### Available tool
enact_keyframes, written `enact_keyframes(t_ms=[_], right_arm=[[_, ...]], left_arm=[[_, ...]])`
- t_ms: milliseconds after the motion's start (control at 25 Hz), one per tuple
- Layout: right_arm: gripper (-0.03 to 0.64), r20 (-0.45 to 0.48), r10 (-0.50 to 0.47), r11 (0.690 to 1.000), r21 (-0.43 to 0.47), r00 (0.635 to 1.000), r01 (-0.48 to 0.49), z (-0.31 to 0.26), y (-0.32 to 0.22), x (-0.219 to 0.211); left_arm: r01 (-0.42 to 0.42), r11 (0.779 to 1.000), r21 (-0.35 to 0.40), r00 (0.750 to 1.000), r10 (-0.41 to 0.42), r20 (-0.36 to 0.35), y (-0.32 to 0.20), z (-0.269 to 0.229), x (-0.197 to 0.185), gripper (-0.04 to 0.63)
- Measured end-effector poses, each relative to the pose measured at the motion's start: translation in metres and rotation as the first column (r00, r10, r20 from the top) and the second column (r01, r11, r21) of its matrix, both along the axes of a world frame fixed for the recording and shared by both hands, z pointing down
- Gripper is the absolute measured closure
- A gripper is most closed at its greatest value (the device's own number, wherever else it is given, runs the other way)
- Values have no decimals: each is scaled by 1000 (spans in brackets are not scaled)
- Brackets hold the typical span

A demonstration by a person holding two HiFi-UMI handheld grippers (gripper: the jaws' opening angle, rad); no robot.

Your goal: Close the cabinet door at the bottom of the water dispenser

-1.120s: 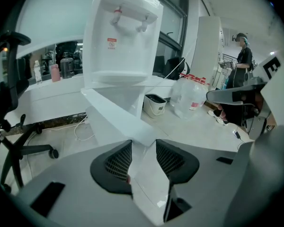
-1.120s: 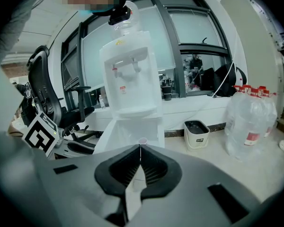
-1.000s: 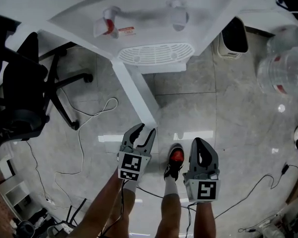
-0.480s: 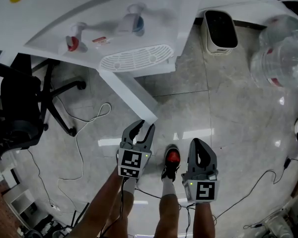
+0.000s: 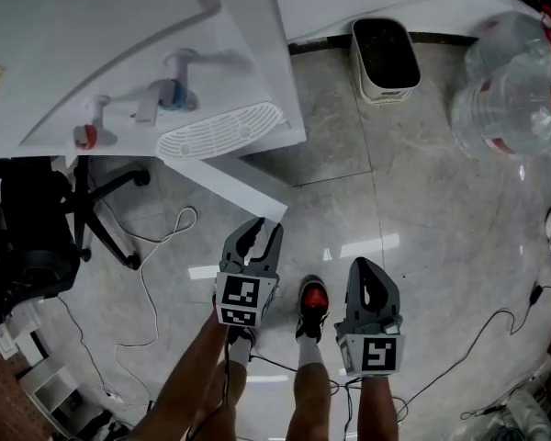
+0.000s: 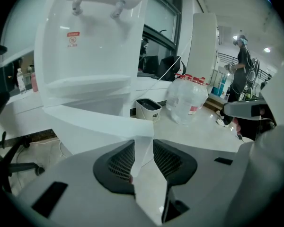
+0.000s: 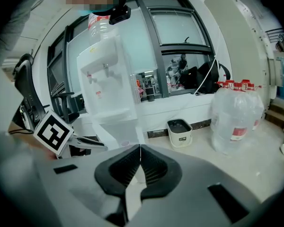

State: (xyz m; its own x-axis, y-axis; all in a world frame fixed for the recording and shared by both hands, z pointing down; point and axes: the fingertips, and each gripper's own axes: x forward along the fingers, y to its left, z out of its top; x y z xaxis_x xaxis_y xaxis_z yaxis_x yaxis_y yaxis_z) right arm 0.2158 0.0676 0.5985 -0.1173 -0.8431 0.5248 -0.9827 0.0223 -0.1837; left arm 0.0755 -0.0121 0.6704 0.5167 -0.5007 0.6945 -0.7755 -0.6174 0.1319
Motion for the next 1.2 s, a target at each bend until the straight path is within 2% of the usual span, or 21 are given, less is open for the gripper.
enact_keyframes(t_ms=[120,280,560,720,880,1200], right_arm=[[600,-2,7,998,-58,1000,-7,8,2,11],[600,11,20,999,-26,1000,-20,6,-6,22],[600,6,28,998,-53,1000,-28,13,-11,42],[600,13,40,999,-2,999,-40,11,-20,49],[600,7,38,999,-34,999,-38,17,-19,54],[600,9,42,999,-12,999,-42,22,-24,65]], left_arm=[[-5,1000,9,1000,5,5,-12,-1,12,457],[-2,1000,18,1000,2,7,-27,0,24,466],[5,999,38,1000,-5,6,-49,0,40,466],[13,999,51,1000,-13,3,-62,0,48,469],[31,997,68,1000,-31,2,-77,0,54,469],[44,994,99,999,-44,6,-101,0,61,474]])
